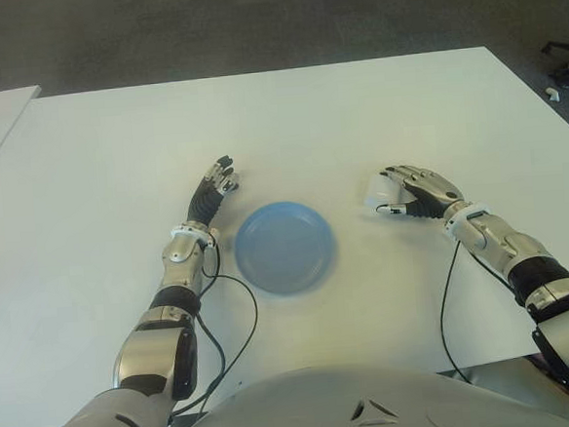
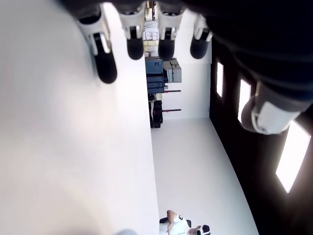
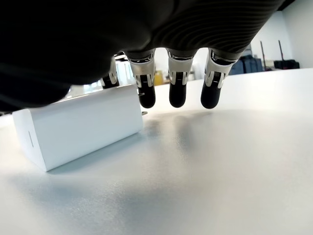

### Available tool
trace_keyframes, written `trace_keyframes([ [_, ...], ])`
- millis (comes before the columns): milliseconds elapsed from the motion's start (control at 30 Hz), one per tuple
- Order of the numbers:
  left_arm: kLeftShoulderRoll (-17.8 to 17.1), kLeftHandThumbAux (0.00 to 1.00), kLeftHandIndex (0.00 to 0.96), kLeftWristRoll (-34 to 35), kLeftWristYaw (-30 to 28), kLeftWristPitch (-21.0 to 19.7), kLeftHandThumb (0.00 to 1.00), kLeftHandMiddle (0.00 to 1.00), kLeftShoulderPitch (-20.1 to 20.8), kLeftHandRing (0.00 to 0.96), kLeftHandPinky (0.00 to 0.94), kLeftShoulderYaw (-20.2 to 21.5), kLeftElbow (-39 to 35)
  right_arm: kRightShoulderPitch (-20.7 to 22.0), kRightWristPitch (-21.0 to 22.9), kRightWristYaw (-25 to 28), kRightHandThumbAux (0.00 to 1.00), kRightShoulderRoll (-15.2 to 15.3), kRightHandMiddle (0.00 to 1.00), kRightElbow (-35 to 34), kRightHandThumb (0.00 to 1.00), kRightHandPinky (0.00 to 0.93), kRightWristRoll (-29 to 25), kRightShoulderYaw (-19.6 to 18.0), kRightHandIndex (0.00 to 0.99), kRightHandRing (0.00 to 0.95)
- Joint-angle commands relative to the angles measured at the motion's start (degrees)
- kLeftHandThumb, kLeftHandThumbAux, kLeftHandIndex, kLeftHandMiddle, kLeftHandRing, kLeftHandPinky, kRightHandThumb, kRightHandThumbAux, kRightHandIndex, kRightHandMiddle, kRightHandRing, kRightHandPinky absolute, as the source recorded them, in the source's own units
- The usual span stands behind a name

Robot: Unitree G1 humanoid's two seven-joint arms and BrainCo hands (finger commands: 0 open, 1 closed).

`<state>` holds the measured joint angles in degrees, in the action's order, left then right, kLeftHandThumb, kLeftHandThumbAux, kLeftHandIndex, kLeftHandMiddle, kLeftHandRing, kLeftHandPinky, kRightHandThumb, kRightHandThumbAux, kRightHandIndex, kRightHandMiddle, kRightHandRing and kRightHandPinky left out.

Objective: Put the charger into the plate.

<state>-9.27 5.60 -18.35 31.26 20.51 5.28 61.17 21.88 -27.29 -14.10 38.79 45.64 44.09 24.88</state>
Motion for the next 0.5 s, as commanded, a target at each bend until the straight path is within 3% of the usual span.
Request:
trace_keyframes([
  [33, 0.5, 0.492, 0.056, -2.2, -1.7, -5.7, 0.000, 0.071, -5.6, 0.064, 0.084, -1.5, 6.4, 0.7, -0.7, 0.3, 0.082, -0.4, 0.000, 1.6, 0.320, 0.000, 1.1, 1.4, 0.000, 0.000],
  [500, 0.6, 0.507, 0.051, -1.8, -2.4, -5.4, 0.000, 0.072, -5.6, 0.062, 0.080, -1.0, 6.5, 2.4, 1.0, -2.7, 0.088, -1.3, 0.000, 5.3, 0.305, 0.000, 4.5, 5.0, 0.000, 0.000],
])
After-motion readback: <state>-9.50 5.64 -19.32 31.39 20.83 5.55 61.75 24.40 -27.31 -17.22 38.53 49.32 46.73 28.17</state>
